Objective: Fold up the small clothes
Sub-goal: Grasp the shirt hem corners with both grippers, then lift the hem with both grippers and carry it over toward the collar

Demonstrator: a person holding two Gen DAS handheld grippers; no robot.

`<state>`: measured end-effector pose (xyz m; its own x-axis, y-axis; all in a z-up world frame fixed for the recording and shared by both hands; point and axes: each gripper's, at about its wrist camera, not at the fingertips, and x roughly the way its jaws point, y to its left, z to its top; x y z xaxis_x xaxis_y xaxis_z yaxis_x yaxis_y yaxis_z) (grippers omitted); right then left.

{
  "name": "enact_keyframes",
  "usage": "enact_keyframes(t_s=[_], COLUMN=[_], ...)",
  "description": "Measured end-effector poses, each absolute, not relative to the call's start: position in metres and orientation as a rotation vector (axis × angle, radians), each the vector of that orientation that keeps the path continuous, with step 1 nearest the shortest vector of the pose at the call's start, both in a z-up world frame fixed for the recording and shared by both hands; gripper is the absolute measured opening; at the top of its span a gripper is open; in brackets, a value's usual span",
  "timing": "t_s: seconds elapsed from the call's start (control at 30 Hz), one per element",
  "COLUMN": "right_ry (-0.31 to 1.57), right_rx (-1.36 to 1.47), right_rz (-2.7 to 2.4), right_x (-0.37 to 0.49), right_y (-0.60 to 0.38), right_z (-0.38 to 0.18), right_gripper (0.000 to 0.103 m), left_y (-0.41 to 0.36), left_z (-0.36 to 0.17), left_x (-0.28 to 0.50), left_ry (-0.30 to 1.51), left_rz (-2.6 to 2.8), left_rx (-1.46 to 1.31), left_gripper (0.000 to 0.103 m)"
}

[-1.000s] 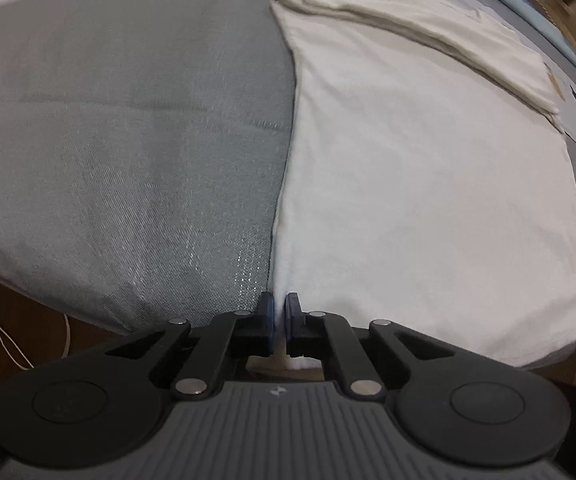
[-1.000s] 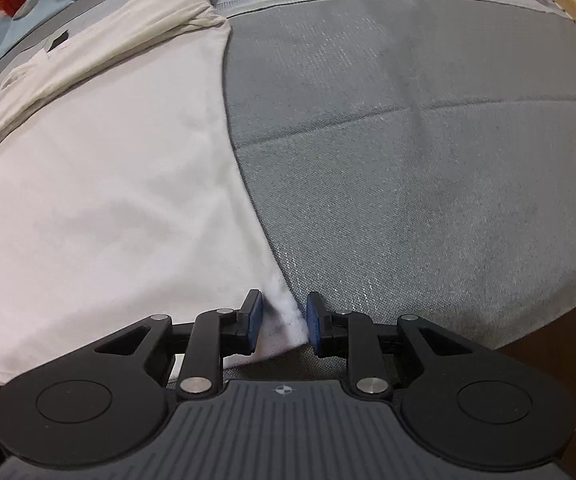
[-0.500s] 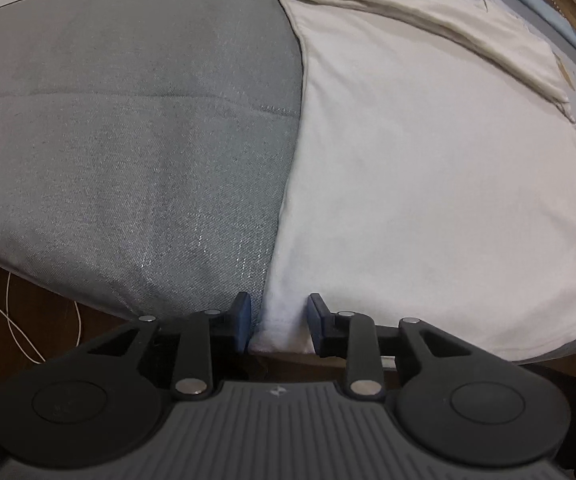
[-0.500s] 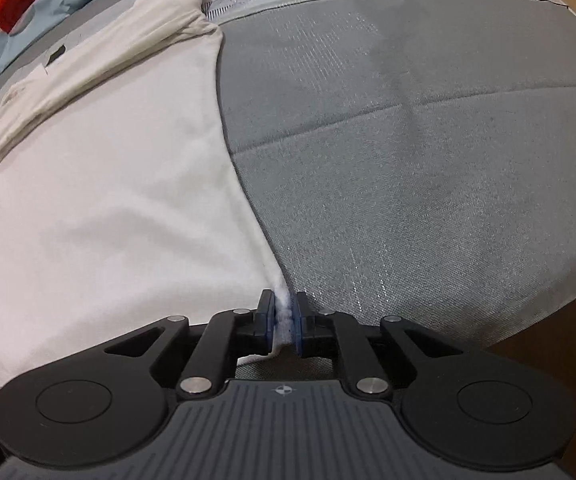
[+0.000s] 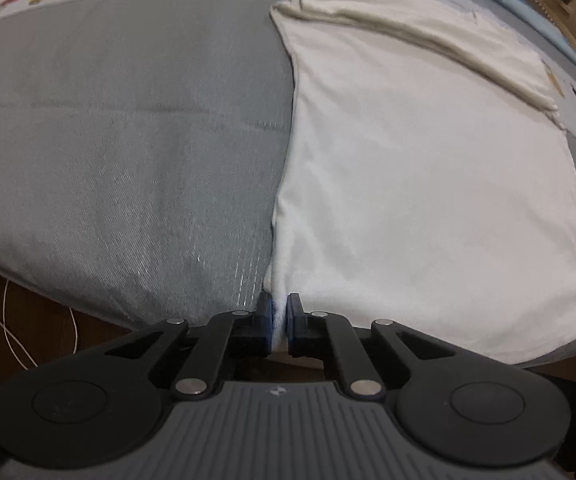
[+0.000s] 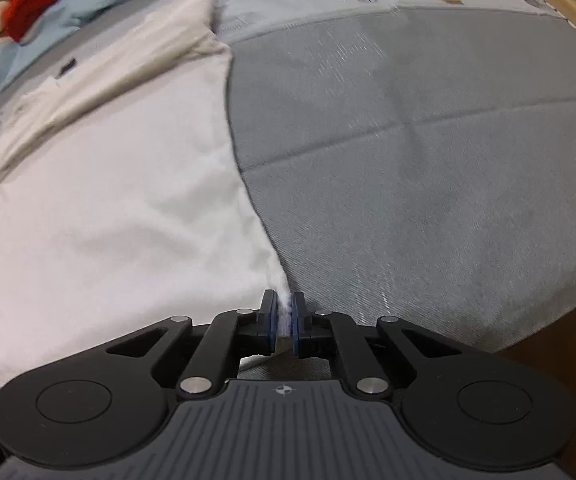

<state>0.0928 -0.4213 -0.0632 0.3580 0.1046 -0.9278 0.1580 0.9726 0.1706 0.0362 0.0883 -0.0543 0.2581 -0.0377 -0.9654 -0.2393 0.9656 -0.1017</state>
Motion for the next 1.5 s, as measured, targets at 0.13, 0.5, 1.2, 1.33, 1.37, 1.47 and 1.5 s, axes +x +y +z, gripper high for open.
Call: enact_keyframes(t_s=[0.13, 0.5, 1.2, 1.33, 1.37, 1.47, 1.5], right_ry=[1.238, 1.181, 1.105, 0.966, 0.940, 0.858, 0.836], right_rx=[0.206, 0.229, 0.271, 0.328, 0.335, 0.391, 0.411], right_rz=[-0.027, -0.010, 0.012, 0.072, 0.086, 0.110, 0.114], right_x=[0.093, 0.089, 0.086, 0.073, 0.071, 0.063, 0.060], right_y=[-0.414, -0.417, -0.417, -0.421, -0.424, -0.434, -0.438], right_z=[-0.068, -0.057, -0.042, -0.011, -0.003, 0.022, 0.031], right_gripper=[0.013, 0.007, 0.007, 0.006, 0.006, 0.006, 0.006], left_y=[0.082, 0.086, 0.080, 0.082, 0.082, 0.082, 0.084], left_z=[-0.060, -0.053, -0.044, -0.021, -0.013, 0.013, 0.022], left_x=[0.038, 0.037, 0.033, 0.030, 0.030, 0.027, 0.024], left_ry=[1.325, 1.274, 1.222, 1.153, 1.140, 1.093, 1.078], left_rz=[0.129, 0.129, 0.117, 0.091, 0.081, 0.057, 0.051], left_rx=[-0.212, -0.249, -0.225, -0.248, -0.251, -0.248, -0.247], left_gripper=[0.010, 0.007, 0.006, 0.006, 0.006, 0.006, 0.006])
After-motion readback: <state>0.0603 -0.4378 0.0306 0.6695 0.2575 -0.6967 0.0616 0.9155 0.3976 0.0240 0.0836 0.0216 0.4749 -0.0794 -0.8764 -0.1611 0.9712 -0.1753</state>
